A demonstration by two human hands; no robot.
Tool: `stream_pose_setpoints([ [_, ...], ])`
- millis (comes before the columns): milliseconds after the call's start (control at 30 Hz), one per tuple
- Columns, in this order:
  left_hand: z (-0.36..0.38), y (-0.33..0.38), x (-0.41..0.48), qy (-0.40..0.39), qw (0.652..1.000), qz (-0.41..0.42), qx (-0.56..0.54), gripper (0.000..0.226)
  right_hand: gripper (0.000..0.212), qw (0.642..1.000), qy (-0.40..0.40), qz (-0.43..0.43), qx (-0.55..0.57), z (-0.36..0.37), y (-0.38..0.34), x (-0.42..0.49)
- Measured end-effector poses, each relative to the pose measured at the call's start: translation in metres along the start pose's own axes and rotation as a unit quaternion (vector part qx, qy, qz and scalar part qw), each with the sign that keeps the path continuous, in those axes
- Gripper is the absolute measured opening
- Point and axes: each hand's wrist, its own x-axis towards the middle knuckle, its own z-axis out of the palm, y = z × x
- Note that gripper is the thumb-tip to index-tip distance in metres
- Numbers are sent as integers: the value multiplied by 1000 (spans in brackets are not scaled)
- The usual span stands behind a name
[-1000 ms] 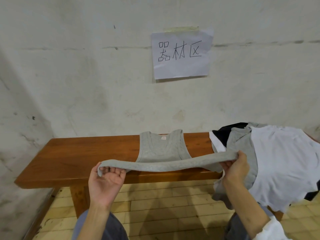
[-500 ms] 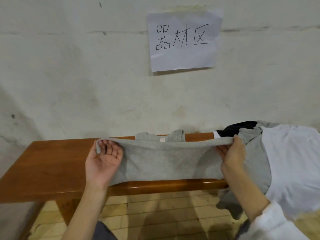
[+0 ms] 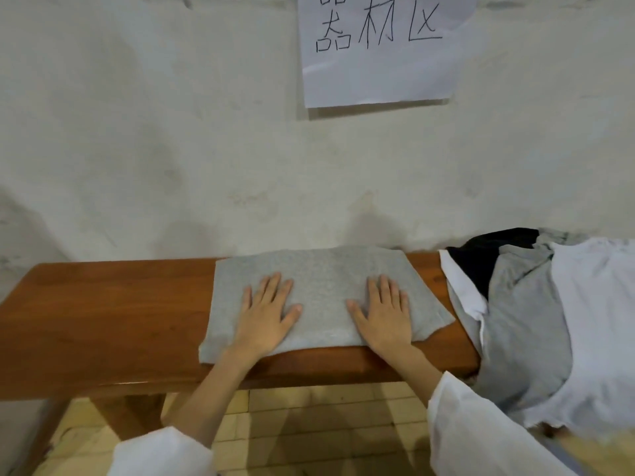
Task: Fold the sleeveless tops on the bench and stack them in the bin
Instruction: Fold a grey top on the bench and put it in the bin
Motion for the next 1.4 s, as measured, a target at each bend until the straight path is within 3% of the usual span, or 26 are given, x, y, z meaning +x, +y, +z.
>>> stream_pose_setpoints([
  [167,6,29,-44,11,999,-32,22,105,116,997,-19,-54,-48,-5,21,-11],
  [300,14,41,-86,-13,999,-25,31,79,108,997,-22,-62,-44,-10,39,-46],
  [467,-5,34,-84,65,995,-26,-67,52,91,998,-35,-45,-34,-19,41,-76],
  [533,-19,22,-69,113,983,-65,-128,38,65,1000,-7,-28,-5,-30,41,-62],
  [633,-34,-3,-45,114,976,-135,-128,39,40,994,39,15,97,-48,41,-19],
  [700,-33,-17,-34,109,975,-165,-98,39,40,994,37,16,98,-54,44,12],
  [867,-22,-17,-27,156,971,-168,-71,12,42,999,11,-5,32,-45,47,61],
  [967,-16,-15,-34,182,968,-151,-78,7,26,997,70,21,-11,-29,49,56],
  [1067,-18,-11,-46,231,949,-151,-155,3,21,985,155,54,56,-26,47,37],
  [1233,-33,1,-70,340,902,-118,-238,6,16,910,311,67,266,-43,41,-9],
  [1333,-53,8,-65,396,882,-86,-241,7,9,873,381,52,300,-56,36,-12],
  [1400,-65,9,-48,417,879,-78,-218,6,12,869,394,62,294,-65,31,2],
])
